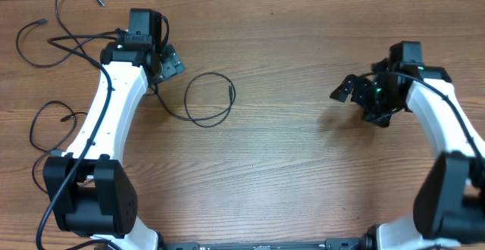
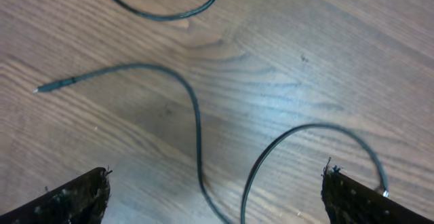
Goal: Untangle cables
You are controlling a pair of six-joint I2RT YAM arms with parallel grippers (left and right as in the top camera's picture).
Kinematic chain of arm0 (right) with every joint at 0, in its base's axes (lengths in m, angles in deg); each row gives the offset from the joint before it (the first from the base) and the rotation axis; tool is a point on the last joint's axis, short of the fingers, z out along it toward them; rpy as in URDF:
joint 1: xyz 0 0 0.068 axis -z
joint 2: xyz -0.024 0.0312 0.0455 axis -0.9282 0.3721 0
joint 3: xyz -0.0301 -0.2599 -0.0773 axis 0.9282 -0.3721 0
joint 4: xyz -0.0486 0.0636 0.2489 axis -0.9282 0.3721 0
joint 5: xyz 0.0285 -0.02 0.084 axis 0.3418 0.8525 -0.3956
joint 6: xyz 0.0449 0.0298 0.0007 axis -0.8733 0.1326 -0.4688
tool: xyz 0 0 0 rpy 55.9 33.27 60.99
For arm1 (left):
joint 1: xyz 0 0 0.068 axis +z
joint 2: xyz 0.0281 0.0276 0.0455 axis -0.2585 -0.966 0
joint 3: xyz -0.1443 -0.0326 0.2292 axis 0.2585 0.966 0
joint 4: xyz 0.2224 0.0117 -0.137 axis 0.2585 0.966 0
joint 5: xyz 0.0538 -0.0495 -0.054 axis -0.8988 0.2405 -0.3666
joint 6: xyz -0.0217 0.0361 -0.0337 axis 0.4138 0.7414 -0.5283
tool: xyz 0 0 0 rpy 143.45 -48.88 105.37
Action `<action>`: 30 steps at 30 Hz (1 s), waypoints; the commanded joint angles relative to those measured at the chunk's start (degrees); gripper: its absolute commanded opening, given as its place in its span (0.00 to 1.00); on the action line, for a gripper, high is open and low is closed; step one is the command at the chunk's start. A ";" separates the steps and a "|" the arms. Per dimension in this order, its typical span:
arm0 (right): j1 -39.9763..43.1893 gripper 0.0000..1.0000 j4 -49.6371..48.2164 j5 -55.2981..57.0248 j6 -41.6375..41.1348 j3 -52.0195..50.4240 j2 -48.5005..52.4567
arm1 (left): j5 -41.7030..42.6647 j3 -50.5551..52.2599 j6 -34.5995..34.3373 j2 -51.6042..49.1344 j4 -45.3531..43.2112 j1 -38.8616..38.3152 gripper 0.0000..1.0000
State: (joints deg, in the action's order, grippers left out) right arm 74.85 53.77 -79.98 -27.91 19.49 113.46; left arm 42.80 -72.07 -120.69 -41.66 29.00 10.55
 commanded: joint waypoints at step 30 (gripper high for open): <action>-0.26 1.00 -0.76 -2.21 1.14 1.14 -28.28 | -5.79 17.20 -8.17 38.58 7.80 -9.86 0.99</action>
State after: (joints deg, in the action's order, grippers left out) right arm 74.85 53.90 -80.24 -27.12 19.52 84.57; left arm 35.81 -57.84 -127.27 -2.71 38.29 2.71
